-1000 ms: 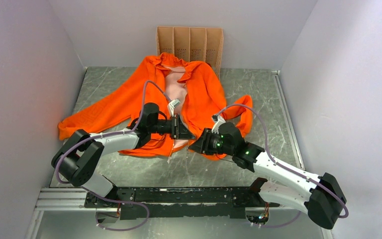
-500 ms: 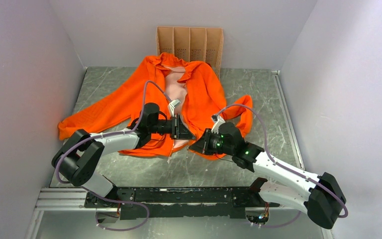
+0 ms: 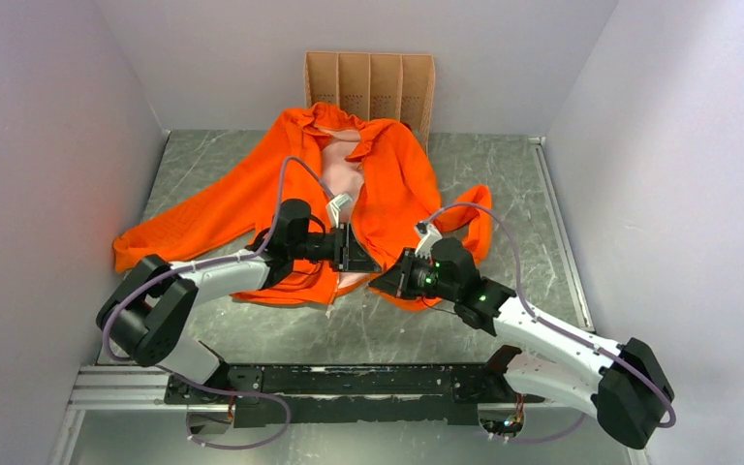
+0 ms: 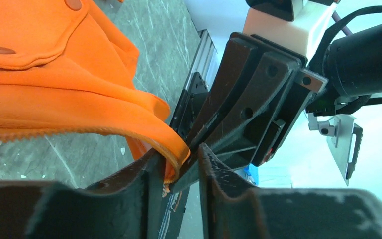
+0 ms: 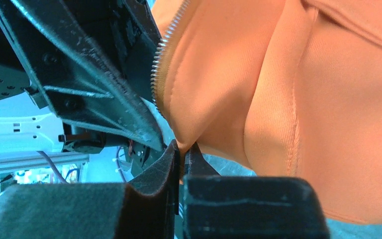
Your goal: Zip up the jacket
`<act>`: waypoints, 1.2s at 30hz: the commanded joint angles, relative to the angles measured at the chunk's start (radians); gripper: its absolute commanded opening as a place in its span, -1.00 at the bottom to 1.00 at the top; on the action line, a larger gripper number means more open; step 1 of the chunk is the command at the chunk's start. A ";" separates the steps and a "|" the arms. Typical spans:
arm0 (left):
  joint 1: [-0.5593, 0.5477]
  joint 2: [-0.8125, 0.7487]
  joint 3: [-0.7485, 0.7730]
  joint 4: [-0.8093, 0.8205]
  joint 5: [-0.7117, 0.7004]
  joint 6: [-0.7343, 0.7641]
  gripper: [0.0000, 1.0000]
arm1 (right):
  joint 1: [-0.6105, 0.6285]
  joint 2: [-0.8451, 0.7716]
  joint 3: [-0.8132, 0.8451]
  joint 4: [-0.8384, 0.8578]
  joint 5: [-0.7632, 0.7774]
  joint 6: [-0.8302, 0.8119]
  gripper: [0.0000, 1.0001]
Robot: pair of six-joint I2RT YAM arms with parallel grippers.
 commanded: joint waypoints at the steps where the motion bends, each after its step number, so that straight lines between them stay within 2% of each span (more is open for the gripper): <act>1: -0.006 -0.090 0.060 -0.138 -0.071 0.114 -0.18 | -0.048 -0.039 -0.023 0.116 -0.048 -0.056 -1.00; 4: -0.006 -0.162 0.077 -0.263 -0.177 0.181 -0.02 | -0.089 -0.049 -0.020 0.161 -0.080 -0.109 -1.00; 7: -0.005 -0.240 0.089 -0.382 -0.274 0.234 0.01 | -0.124 -0.047 -0.007 0.204 -0.140 -0.166 -1.00; 15: -0.006 -0.458 0.067 -0.516 -0.429 0.305 0.12 | -0.198 -0.062 -0.004 0.423 -0.273 -0.278 -1.00; 21: -0.006 -0.534 0.061 -0.523 -0.413 0.346 0.12 | -0.204 -0.048 -0.010 0.669 -0.362 -0.363 -1.00; 26: -0.006 -0.540 0.058 -0.478 -0.370 0.356 0.11 | -0.204 -0.017 -0.035 0.875 -0.415 -0.415 -1.00; 36: -0.006 -0.512 0.060 -0.382 -0.255 0.349 0.11 | -0.216 0.027 -0.043 0.992 -0.496 -0.327 -1.00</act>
